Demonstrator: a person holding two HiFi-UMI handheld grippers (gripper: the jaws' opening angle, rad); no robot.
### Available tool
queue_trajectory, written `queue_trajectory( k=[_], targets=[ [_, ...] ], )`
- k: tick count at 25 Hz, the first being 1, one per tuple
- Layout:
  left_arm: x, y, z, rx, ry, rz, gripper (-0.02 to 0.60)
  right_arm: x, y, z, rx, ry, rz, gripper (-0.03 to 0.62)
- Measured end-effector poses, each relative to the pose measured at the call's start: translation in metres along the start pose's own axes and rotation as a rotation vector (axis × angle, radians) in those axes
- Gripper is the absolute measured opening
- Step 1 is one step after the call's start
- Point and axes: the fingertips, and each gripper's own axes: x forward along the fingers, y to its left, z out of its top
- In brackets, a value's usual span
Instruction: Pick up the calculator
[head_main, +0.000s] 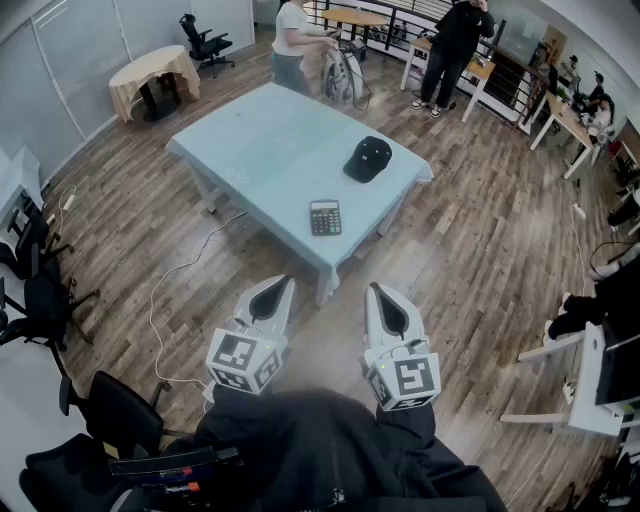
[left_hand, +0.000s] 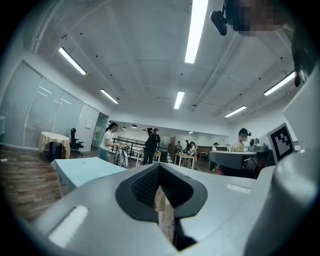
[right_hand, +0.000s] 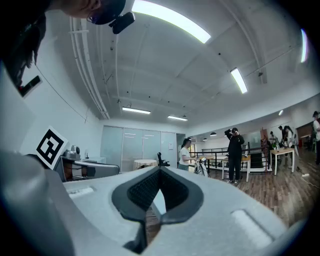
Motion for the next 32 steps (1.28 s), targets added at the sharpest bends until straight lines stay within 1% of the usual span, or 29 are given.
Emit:
queue_trajectory(
  k=[6,10,12,15,19,27,32],
  targets=[
    [0.002,0.005,-0.002,-0.007,0.004,0.003,-0.002,0.007,-0.001,0.005,0.001,0.010,-0.016,-0.003],
    [0.003,0.008,-0.003,-0.012,0.009,0.006,-0.002,0.011,0.005,0.001,-0.012,0.000,0.018,-0.003],
    [0.002,0.010,-0.005,-0.011,0.010,0.012,-0.002,0.012,0.007,-0.002,-0.013,0.001,0.021,-0.003],
    [-0.001,0.015,-0.007,-0.008,0.010,0.034,-0.002,0.013,0.008,-0.002,-0.011,0.009,0.013,-0.003],
    [-0.005,0.018,-0.009,-0.019,0.019,0.029,-0.002,0.014,0.012,-0.004,0.012,0.040,-0.012,-0.002],
    [-0.015,0.033,-0.024,-0.041,0.055,0.019,-0.002,0.025,0.031,-0.026,0.028,0.068,0.020,-0.002],
    [-0.027,0.049,-0.038,-0.065,0.081,0.016,-0.002,0.032,0.048,-0.038,0.026,0.099,0.020,-0.002]
  ],
)
